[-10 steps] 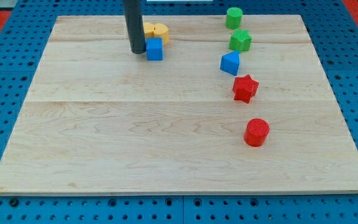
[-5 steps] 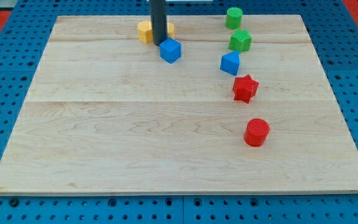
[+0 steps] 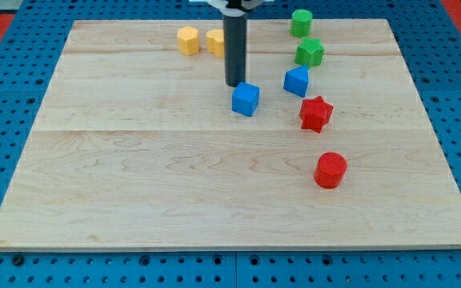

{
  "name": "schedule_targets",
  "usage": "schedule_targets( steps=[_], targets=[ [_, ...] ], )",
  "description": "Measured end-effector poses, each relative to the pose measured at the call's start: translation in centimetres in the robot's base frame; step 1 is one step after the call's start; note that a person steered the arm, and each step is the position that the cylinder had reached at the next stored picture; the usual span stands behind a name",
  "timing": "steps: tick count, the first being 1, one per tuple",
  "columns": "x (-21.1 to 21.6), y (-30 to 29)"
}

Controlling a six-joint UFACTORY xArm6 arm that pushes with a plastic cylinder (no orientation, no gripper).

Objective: Slide blue cube towards the red star

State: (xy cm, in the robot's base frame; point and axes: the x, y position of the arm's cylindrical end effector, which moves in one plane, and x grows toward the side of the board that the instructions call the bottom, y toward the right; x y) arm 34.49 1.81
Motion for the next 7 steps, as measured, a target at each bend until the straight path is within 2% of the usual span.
schedule_targets(
  steps=[3,7],
  targets=[
    [4.5,0.3],
    [8.8,-4.8]
  ],
)
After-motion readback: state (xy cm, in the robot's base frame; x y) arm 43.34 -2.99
